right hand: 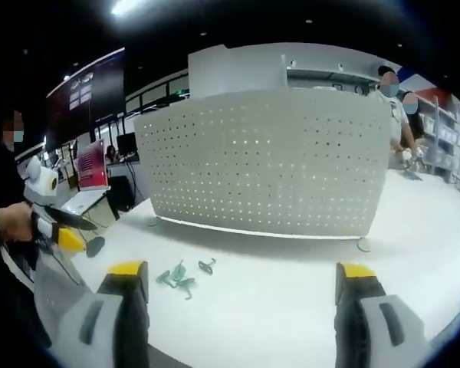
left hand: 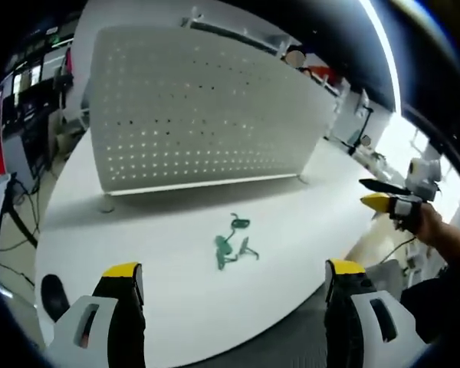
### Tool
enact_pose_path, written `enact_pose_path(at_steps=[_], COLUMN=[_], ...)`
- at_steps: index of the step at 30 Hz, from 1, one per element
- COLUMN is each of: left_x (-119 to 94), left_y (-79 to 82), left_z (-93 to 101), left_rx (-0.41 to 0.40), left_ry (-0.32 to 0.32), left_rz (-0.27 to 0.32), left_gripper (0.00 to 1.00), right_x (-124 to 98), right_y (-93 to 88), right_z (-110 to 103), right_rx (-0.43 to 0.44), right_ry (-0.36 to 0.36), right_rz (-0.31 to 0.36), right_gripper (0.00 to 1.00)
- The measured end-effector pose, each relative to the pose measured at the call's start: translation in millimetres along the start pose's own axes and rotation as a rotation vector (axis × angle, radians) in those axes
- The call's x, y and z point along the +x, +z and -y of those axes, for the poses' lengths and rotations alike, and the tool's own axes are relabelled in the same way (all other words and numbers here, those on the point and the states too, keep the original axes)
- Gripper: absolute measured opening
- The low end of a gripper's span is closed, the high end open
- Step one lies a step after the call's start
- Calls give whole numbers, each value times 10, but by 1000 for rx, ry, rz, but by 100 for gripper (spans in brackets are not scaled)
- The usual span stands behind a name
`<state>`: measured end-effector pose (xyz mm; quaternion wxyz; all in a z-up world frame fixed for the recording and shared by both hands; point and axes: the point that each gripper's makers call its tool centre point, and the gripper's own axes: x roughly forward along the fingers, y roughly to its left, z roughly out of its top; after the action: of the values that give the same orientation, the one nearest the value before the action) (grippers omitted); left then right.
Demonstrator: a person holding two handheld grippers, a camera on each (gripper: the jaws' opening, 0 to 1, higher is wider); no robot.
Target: Insert the hook assembly into the mounting plate slot until the hook locks in place.
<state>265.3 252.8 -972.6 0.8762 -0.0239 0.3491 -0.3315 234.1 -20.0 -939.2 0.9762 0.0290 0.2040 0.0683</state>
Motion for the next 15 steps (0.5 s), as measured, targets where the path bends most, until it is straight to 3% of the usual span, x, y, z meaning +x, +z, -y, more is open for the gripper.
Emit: enact_pose_path(at_steps=[7, 13, 15], left_x=[172, 375, 466], left_y=[-186, -229, -226], left_z=[-11, 37, -3], left_rx=[8, 10, 29], left_ry=[-8, -29, -18], left_rz=[-56, -63, -54], left_gripper=[100, 99, 94], right_x=[0, 34, 34], right_y=[-61, -91, -74], right_z=[-13, -20, -9], right_rx=[-19, -11, -17], right_ry=[-1, 11, 8], right_rz=[-18, -35, -28], right_gripper=[97, 95, 89])
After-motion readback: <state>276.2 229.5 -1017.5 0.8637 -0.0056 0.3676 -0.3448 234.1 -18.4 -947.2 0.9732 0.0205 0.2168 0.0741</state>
